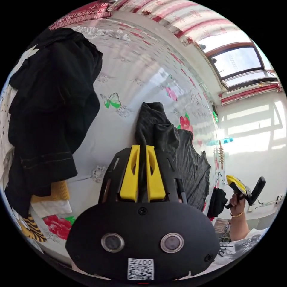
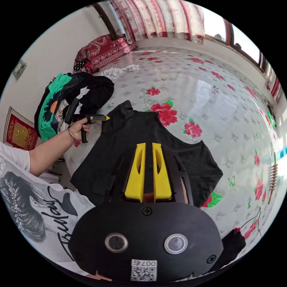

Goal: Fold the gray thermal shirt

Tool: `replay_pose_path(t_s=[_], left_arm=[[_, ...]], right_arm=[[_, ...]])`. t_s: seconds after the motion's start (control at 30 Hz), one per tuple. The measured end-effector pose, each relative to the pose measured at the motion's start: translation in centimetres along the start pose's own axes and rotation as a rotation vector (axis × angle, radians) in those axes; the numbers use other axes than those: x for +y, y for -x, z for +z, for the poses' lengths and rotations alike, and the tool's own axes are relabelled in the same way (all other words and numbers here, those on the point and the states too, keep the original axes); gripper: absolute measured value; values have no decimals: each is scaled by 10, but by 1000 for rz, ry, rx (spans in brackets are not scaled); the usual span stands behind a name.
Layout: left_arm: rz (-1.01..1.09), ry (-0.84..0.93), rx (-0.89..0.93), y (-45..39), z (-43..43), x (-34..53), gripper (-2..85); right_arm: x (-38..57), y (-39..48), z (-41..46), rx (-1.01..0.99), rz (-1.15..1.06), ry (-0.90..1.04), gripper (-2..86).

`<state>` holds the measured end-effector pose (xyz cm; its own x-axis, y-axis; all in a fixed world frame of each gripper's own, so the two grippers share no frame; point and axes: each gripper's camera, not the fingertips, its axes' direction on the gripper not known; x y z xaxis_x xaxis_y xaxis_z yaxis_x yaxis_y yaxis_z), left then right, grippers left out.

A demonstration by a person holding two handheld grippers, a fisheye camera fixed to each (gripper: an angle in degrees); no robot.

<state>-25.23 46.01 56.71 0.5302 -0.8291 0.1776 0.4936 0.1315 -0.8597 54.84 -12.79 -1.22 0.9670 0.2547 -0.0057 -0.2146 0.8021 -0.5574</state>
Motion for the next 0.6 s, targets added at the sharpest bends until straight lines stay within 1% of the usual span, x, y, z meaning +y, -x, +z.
replay_pose_path(t_s=[0.03, 0.07, 0.13, 0.17, 0.2, 0.23, 0.27, 0.3, 0.33, 0.37, 0.43, 0.53, 0.6], left_arm=[[123, -55, -18, -29, -16, 10, 37], [201, -78, -31, -46, -23, 16, 38], [561, -108, -86, -121, -36, 59, 41], [652, -100, -99, -138, -34, 73, 43], [814, -60, -116, -166, -22, 102, 46], [931, -7, -143, -185, -5, 130, 48], [976, 19, -166, -192, 5, 144, 49], [1041, 76, -230, -202, 24, 168, 47], [1081, 83, -289, -208, 33, 187, 43], [1098, 71, -305, -210, 34, 196, 39], [1120, 37, -282, -212, 28, 217, 23], [1066, 67, -216, -204, 25, 226, 17], [1050, 91, -212, -199, 28, 230, 17]], right_arm=[[-17, 12, 1, 0, -44, -10, 33], [-33, 23, 3, -8, -82, -22, 38], [-56, 39, 6, -28, -132, -44, 43], [-69, 49, 11, -30, -155, -60, 47], [-75, 54, 15, -26, -163, -64, 48], [-86, 61, 27, -21, -169, -53, 51], [-95, 69, 41, -41, -173, -18, 53], [-99, 73, 49, -60, -178, 2, 55], [-105, 82, 64, -98, -190, 45, 58], [-109, 93, 78, -119, -209, 90, 61], [-111, 110, 95, -105, -255, 133, 66], [-121, 140, 127, -46, -366, 207, 70], [-132, 158, 146, -19, -428, 246, 71]])
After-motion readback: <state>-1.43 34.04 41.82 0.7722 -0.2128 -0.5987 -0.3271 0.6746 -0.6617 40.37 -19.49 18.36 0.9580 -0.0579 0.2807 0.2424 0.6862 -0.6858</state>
